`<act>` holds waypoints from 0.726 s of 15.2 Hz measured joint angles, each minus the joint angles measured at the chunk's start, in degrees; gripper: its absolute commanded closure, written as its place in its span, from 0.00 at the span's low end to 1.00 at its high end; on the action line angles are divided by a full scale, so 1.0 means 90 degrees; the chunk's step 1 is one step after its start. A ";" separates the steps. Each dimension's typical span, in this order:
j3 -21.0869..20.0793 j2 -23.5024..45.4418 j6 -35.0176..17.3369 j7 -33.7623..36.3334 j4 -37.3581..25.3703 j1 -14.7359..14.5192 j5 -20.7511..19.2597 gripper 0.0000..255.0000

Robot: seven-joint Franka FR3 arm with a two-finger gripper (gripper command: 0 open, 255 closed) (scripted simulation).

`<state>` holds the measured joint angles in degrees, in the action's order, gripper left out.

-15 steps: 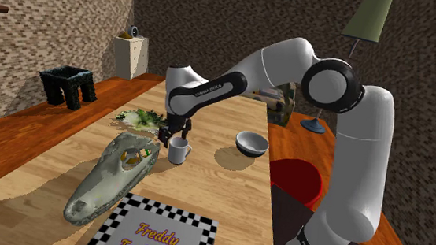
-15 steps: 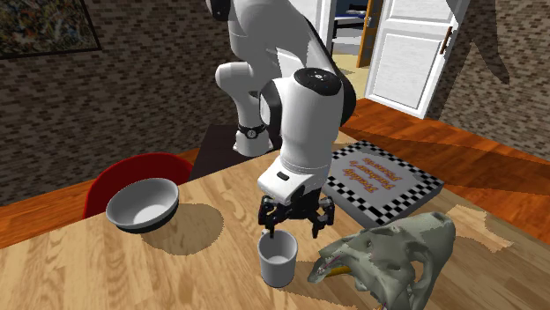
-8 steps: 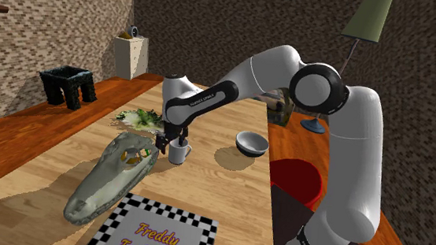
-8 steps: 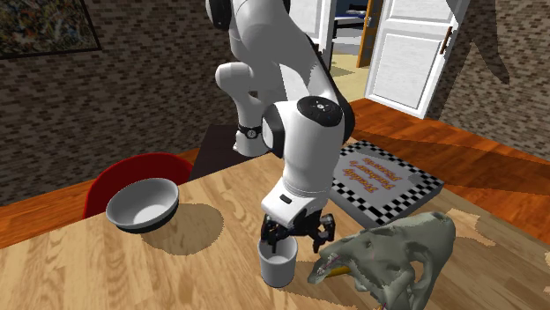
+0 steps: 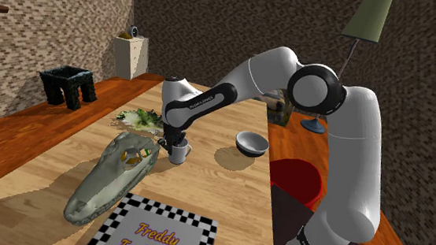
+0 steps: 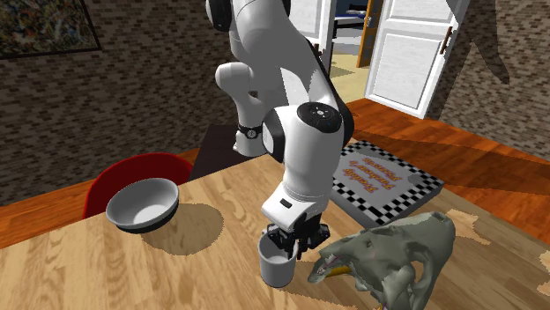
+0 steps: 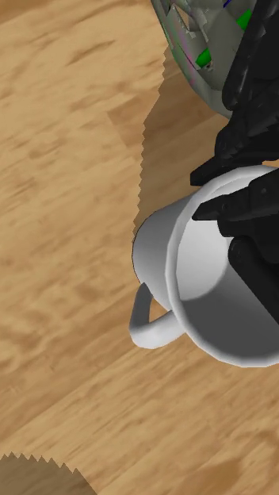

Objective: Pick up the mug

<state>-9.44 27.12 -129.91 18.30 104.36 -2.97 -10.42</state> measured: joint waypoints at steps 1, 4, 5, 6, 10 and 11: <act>0.0000 0.0000 -0.0001 0.0000 0.0000 0.0000 0.0000 1.00; 0.0000 0.0001 -0.0002 0.0001 0.0000 0.0000 -0.0001 1.00; 0.0000 -0.0004 -0.0001 -0.0002 0.0005 0.0002 0.0001 1.00; -0.0002 -0.0025 0.0025 -0.0015 0.0002 0.0009 0.0008 1.00; -0.0031 -0.0209 0.0249 -0.0053 -0.0042 0.0023 0.0060 1.00; -0.0038 -0.0273 0.0306 -0.0070 -0.0037 0.0032 0.0076 1.00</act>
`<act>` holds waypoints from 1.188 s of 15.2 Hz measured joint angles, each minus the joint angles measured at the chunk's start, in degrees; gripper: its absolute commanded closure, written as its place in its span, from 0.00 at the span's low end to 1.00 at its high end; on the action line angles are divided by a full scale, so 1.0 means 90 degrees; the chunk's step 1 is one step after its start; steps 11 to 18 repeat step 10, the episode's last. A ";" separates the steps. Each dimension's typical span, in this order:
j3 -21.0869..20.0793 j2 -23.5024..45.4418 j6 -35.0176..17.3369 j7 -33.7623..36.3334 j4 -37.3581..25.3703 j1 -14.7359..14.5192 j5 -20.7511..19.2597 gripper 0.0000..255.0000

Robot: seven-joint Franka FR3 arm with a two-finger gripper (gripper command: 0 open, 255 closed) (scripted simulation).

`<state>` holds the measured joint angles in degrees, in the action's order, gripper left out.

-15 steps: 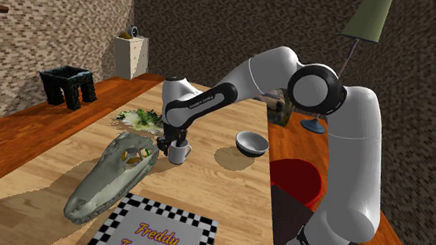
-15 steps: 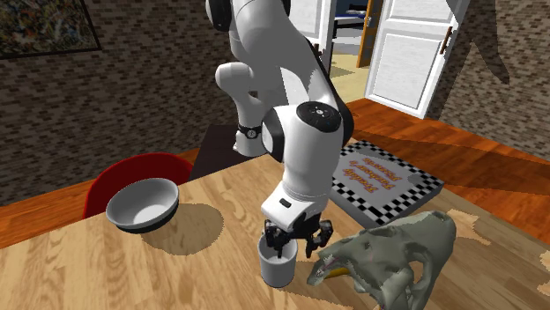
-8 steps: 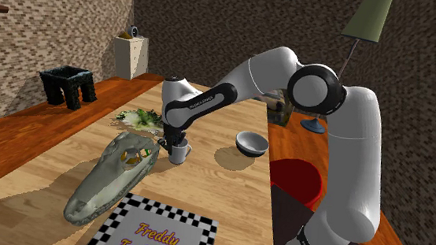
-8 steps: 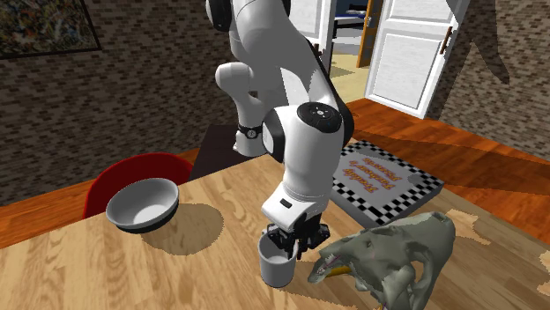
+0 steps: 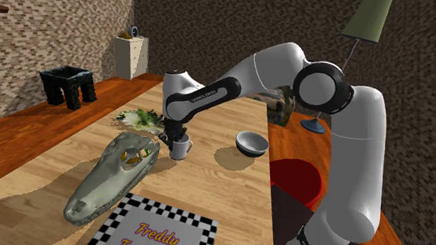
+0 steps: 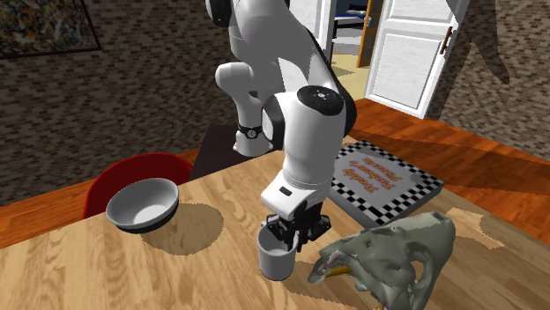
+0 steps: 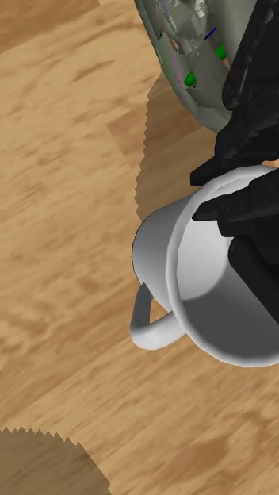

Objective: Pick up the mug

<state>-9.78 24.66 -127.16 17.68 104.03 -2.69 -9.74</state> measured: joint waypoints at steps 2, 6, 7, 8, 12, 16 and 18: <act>-0.0015 -0.0062 0.0160 -0.0014 -0.0100 -0.0004 0.0026 1.00; -0.0036 -0.0225 0.0435 -0.0070 -0.0218 0.0014 0.0078 1.00; -0.0043 -0.0288 0.0494 -0.0078 -0.0214 0.0018 0.0093 1.00; -0.0048 -0.0317 0.0574 -0.0093 -0.0267 0.0021 0.0105 1.00; -0.0055 -0.0382 0.0683 -0.0111 -0.0314 0.0026 0.0125 1.00; -0.0055 -0.0382 0.0683 -0.0111 -0.0314 0.0026 0.0125 1.00; -0.0055 -0.0382 0.0683 -0.0111 -0.0314 0.0026 0.0125 1.00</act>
